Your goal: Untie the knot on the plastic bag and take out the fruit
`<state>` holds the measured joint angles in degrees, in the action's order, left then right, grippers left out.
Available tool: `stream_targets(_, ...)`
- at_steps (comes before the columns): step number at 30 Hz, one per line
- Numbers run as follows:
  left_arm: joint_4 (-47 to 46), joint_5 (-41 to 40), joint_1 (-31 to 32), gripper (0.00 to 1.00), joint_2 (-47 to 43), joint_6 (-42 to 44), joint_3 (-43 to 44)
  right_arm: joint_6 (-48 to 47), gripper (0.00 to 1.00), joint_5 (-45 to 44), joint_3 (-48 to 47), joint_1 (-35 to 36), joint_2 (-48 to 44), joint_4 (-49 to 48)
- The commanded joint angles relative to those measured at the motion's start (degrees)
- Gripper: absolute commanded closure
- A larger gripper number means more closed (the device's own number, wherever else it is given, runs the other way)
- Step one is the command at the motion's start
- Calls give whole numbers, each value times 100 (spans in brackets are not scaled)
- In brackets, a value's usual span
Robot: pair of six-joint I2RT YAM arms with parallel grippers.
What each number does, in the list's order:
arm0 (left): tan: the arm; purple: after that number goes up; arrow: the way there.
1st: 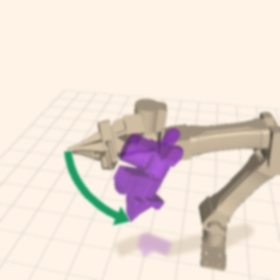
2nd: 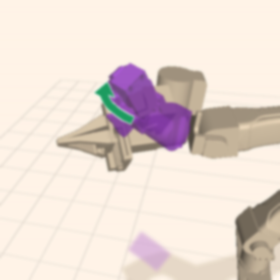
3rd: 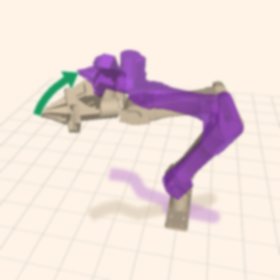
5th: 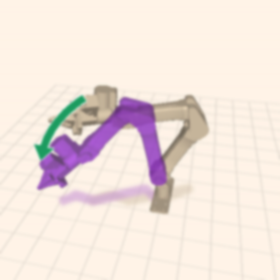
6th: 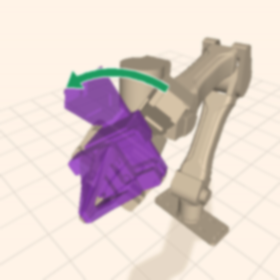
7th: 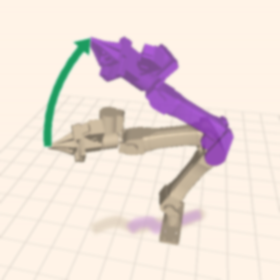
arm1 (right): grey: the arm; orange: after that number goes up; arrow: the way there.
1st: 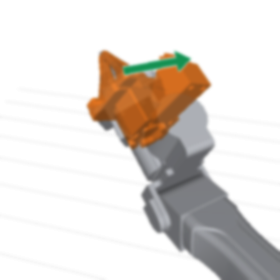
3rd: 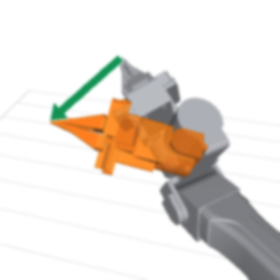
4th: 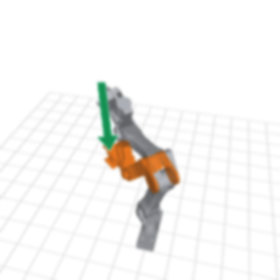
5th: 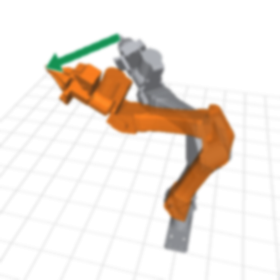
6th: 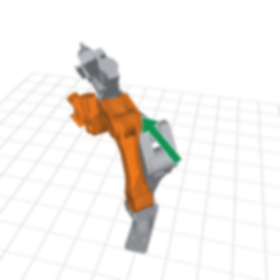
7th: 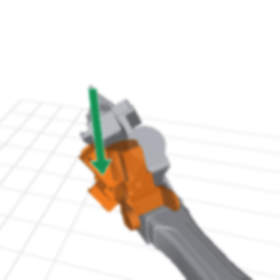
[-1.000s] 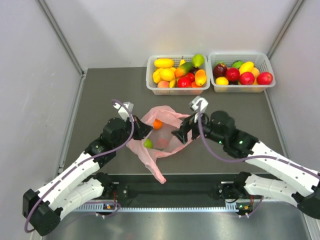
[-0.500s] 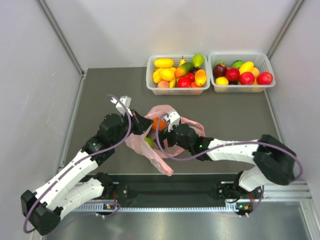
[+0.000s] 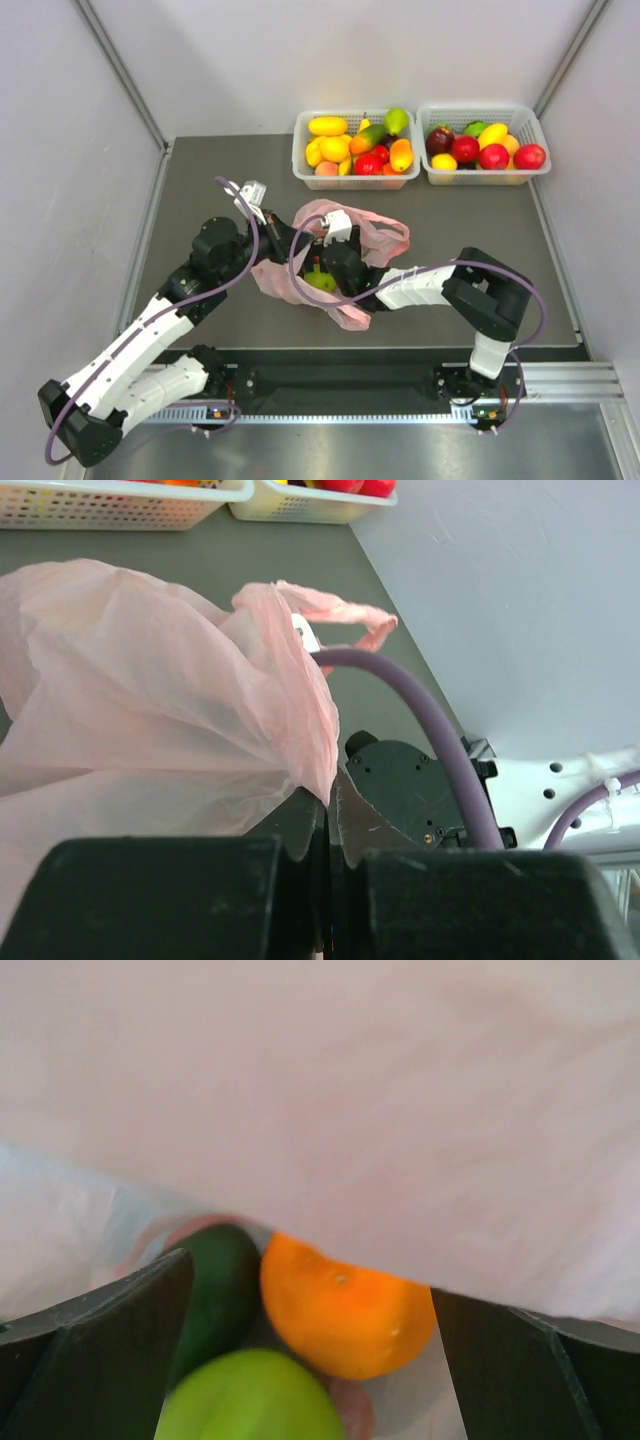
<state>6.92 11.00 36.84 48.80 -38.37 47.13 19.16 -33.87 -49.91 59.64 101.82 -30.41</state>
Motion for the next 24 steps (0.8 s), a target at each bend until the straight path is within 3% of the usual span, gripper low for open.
stream_targets(1,-182,393,43,100,-80,40,95,35,0,-805,-422,4,162,104)
stream_targets(18,-270,561,60,100,-309,49,-1030,141,1,863,-1100,-760,1235,345)
stream_targets(23,-252,543,60,100,-335,93,-1338,132,22,1768,-977,-962,1209,124)
stream_targets(24,-235,534,69,100,-370,93,-1382,123,32,1848,-881,-1015,1165,71)
